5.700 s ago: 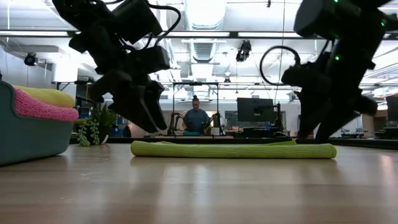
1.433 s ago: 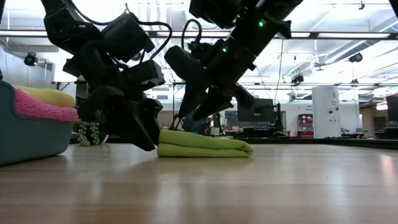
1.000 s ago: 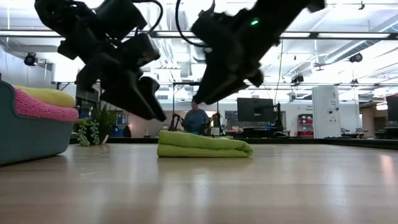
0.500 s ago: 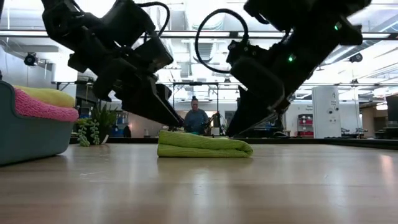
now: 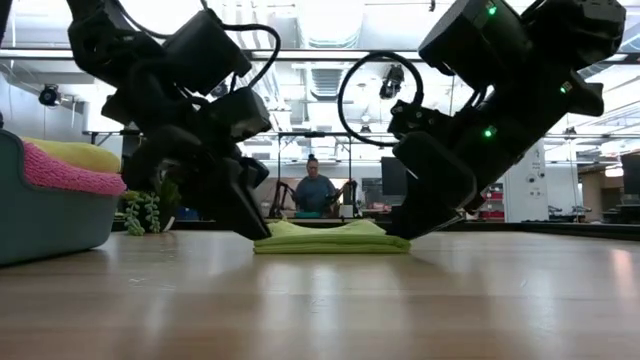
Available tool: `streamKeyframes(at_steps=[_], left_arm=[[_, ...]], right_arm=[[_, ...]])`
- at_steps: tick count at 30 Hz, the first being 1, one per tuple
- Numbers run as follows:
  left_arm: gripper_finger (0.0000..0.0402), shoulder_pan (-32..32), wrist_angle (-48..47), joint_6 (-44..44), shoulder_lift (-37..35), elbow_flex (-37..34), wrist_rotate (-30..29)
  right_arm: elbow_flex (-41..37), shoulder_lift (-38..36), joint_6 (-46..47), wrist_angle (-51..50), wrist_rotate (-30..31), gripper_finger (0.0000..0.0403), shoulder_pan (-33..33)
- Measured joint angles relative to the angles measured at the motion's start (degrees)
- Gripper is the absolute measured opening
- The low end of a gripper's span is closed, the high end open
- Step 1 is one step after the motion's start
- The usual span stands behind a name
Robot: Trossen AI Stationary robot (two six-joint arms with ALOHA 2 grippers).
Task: Fold microfiber towels
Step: Fold the green microfiber cloth
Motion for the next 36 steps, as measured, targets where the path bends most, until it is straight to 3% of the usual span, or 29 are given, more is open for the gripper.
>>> streamKeyframes(at_steps=[5,11,19,27,36], left_arm=[[0.0028,0.11,-6.94,1.20,-4.50,0.59,-1.27],[0.0028,0.63,-3.88,7.33,-8.13,0.38,-6.43],[0.0028,5.71,6.13,9.17,-3.96,0.05,-8.96],[0.0028,9.24,7.25,9.04,-0.29,0.10,-11.22],[0.0028,9.90,6.56,7.51,1.18,0.03,-11.87]], right_arm=[[0.42,-0.91,-2.06,-1.30,-0.48,0.0009,0.00],[2.41,-4.36,-7.58,-4.34,-0.77,0.0008,-0.38],[3.15,-6.11,-15.31,-3.04,-0.14,0.0008,-6.78],[3.03,-2.29,-17.66,0.96,-0.31,0.0008,-15.25],[3.02,-0.37,-18.42,1.23,-3.22,0.0008,-17.29]])
